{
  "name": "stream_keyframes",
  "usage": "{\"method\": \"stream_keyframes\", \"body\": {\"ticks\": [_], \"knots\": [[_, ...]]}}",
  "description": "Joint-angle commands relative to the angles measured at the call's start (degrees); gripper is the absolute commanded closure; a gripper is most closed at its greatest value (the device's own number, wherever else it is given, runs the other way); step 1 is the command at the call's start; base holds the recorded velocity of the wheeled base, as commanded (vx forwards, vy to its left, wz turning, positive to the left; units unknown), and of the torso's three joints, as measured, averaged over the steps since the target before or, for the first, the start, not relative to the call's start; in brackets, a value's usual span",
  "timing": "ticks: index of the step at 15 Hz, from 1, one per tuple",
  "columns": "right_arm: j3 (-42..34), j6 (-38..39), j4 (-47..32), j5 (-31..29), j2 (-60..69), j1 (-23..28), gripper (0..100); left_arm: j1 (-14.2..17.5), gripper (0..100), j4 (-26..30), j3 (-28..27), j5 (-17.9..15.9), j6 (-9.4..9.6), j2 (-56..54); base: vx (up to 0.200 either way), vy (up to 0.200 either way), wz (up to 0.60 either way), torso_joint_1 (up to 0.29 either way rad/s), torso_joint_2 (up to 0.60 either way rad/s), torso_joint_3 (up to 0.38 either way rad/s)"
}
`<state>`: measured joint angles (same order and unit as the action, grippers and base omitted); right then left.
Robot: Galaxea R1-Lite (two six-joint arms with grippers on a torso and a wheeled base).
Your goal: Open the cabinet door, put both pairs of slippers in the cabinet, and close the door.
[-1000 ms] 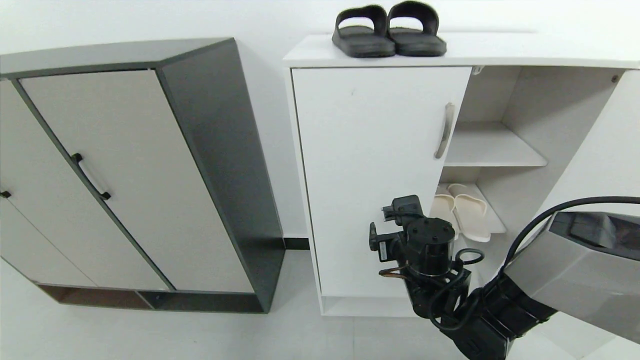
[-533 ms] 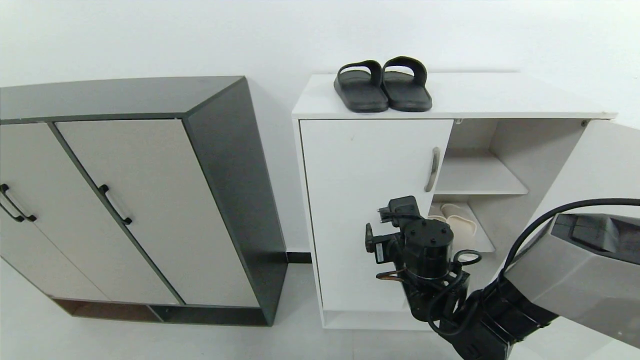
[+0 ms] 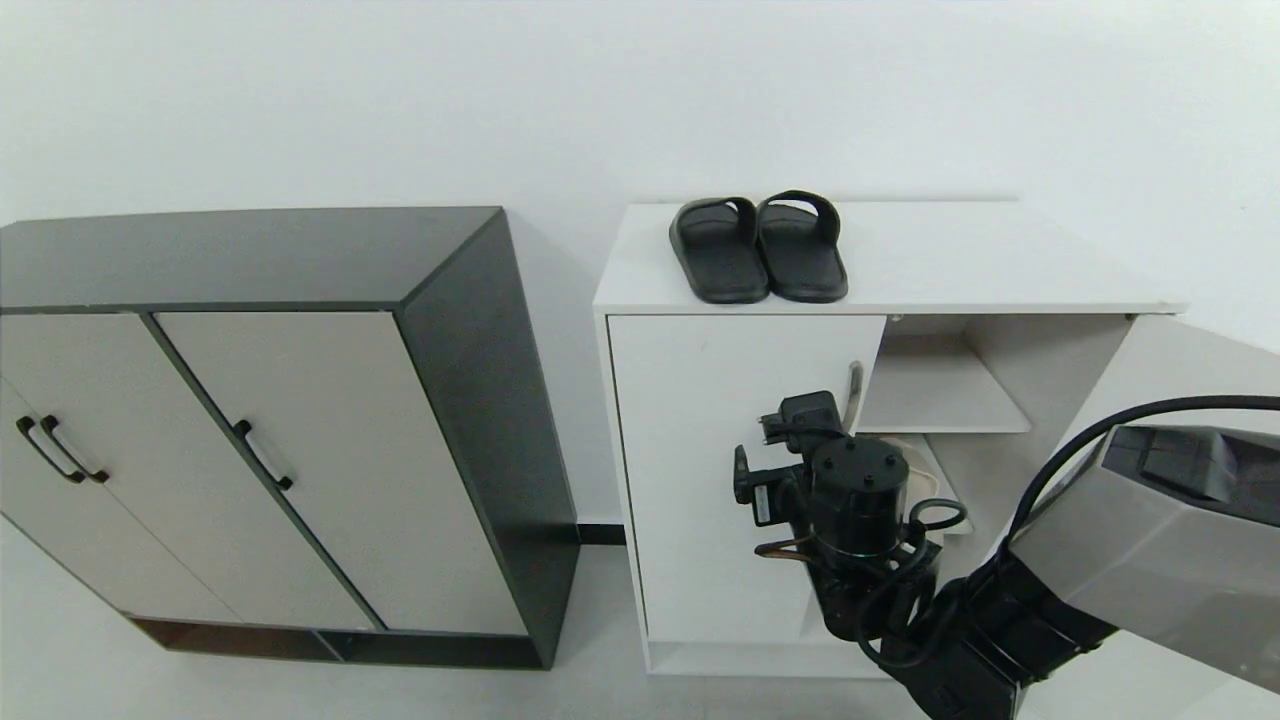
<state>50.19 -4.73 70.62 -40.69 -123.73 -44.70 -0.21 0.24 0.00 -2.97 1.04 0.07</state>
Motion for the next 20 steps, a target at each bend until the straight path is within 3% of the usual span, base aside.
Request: {"method": "stream_keyframes", "body": {"ticks": [1,15,18,20], "knots": [[0.1,0.0,0.0,0.0,0.1,-0.1,0,0.0,100,0.0,0.0,0.0,0.02,0.0,0.000,0.000,0.00,0.198,-0.52,-0.310],[-0.7,0.0,2.3,2.1,-0.1,0.0,0,0.0,100,0.0,0.0,0.0,0.02,0.0,0.000,0.000,0.00,0.238,-0.55,-0.316],[-1.6,-2.3,5.0,3.6,-0.5,0.7,0,0.0,100,0.0,0.0,0.0,0.02,0.0,0.000,0.000,0.00,0.090,-0.19,-0.105],[-0.7,-2.3,2.2,3.9,2.3,0.1,0,0.0,100,0.0,0.0,-0.1,0.37,0.0,0.000,0.000,0.00,0.000,0.00,0.000]]}}
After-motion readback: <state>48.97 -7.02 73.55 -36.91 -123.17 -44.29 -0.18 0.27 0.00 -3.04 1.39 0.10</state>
